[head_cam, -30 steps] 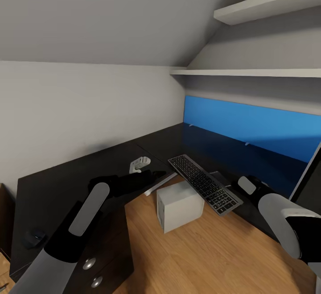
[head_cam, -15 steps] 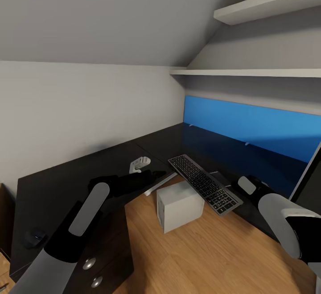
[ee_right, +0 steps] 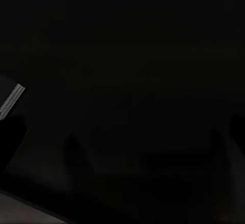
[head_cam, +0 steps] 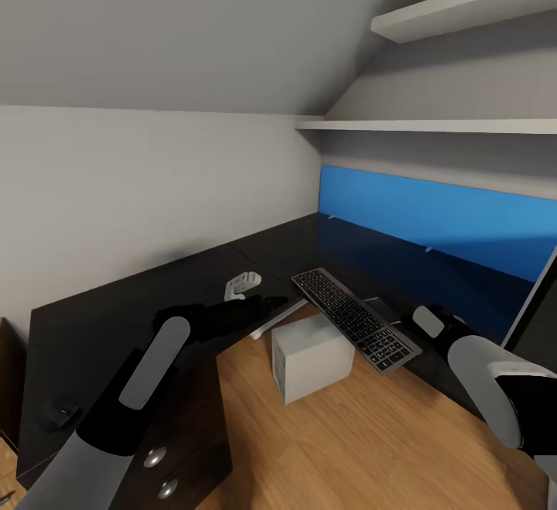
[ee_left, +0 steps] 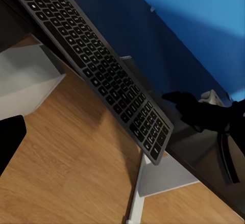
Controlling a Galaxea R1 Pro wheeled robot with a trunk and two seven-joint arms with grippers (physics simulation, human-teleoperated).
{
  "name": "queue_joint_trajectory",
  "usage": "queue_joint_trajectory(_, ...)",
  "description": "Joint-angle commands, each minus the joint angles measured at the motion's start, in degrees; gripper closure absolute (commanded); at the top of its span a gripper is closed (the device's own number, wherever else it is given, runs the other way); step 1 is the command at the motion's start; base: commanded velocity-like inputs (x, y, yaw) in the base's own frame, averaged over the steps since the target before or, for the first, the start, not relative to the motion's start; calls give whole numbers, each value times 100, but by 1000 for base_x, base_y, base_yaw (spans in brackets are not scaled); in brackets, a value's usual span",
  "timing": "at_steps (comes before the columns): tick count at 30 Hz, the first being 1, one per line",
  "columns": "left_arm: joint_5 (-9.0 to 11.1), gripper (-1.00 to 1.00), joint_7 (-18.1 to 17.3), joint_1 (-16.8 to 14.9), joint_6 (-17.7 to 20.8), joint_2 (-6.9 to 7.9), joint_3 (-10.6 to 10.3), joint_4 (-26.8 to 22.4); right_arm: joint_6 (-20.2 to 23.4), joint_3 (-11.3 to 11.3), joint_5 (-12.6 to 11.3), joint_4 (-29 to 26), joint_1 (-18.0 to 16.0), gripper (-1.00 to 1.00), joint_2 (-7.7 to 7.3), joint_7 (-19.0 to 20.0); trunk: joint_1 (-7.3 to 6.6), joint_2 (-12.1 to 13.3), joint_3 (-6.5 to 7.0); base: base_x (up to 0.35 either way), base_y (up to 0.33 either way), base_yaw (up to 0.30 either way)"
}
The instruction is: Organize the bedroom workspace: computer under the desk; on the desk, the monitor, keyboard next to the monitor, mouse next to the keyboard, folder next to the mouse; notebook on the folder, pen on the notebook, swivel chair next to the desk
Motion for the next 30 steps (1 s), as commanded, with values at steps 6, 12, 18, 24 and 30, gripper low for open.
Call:
queue_joint_trajectory(6,60,-100,55,-5,2,4,-7,-6,45,39,-27,-8,-1,-100,0,-29,0,-3,-6,0,0,0)
queue_joint_trajectory(12,60,-100,54,-4,2,4,-8,-6,45,39,-28,-9,0,-100,-2,-29,0,-3,-7,0,0,0)
queue_joint_trajectory(18,60,-100,54,-5,2,4,-7,-6,45,39,-29,-7,-1,-100,-1,-29,0,-3,-7,0,0,0)
queue_joint_trajectory(24,54,-100,54,-5,2,4,-7,-6,45,39,-29,-7,-1,-100,0,-29,0,-3,-7,0,0,0)
queue_joint_trajectory(30,52,-100,54,-5,2,4,-7,-6,45,44,-29,-6,-1,-100,0,-29,0,-3,-7,0,0,0)
